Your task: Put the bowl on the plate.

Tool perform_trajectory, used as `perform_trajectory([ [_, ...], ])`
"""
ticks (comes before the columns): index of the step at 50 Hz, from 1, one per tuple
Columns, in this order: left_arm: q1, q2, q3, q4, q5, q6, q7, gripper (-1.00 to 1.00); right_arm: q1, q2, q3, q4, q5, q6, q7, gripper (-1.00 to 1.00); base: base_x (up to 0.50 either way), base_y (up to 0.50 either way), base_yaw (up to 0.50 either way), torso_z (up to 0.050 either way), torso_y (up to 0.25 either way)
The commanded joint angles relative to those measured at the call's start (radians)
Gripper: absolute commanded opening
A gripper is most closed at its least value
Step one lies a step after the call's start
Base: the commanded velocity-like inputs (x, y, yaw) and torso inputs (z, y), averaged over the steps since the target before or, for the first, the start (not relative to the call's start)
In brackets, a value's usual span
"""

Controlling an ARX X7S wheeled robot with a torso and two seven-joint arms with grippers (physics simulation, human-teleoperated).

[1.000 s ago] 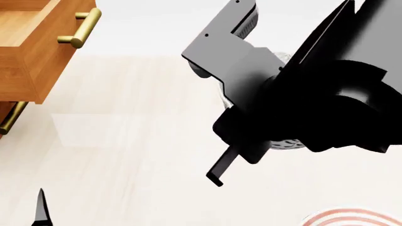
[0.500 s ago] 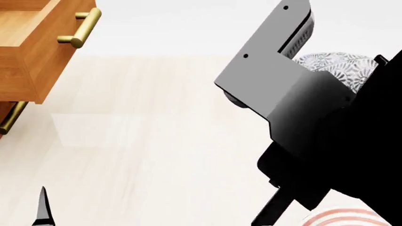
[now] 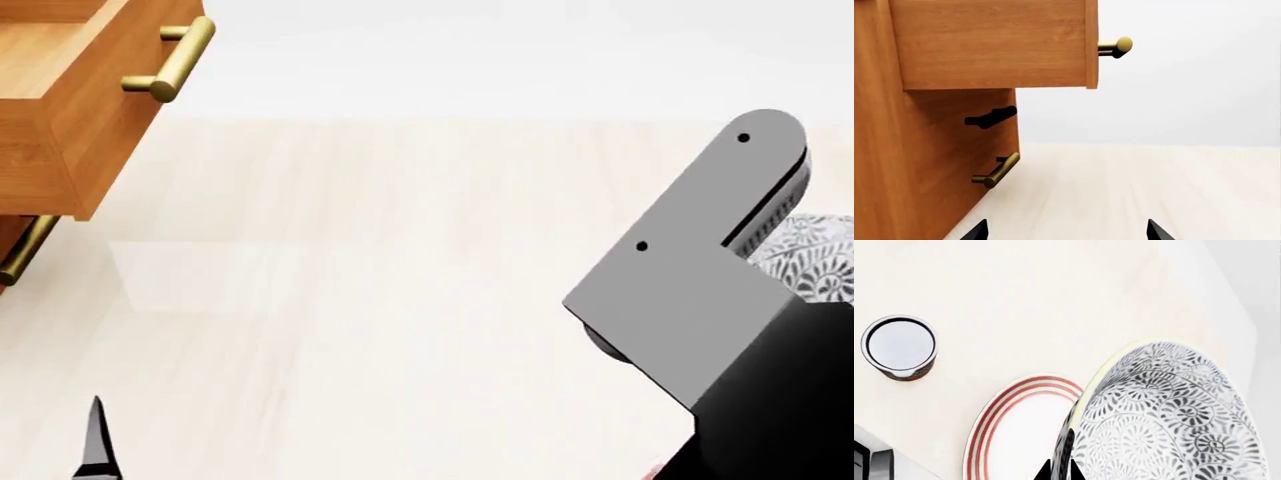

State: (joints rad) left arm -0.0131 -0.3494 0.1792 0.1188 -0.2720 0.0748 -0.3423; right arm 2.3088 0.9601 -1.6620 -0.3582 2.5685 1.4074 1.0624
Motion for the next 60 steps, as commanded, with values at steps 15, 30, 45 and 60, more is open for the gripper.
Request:
perform_trajectory([
  [15,-0.011,0.001,0.008,-0.023,-0.004,0.008,0.001,1.00,-0.010,0.112,0.027,0.030,0.101,0.052,0.196,-1.00,0.00,0.00,0.00,0.000,0.000],
  [30,-0.001,-0.005,0.011,-0.001,-0.004,0.001,-0.008,1.00,-0.056,0.122,0.033,0.011,0.097,0.049,0.198,-1.00,0.00,0.00,0.00,0.000,0.001],
  [45,-0.006,-0.006,0.015,-0.008,-0.005,0.003,-0.009,1.00,-0.108,0.094,0.112,0.074,0.001,0.083,0.130,-1.00,0.00,0.00,0.00,0.000,0.000],
  [60,-0.006,-0.008,0.019,-0.008,-0.006,0.003,-0.012,1.00,-0.139,0.049,0.164,0.170,-0.106,0.124,0.057,-1.00,0.00,0.00,0.00,0.000,0.001],
])
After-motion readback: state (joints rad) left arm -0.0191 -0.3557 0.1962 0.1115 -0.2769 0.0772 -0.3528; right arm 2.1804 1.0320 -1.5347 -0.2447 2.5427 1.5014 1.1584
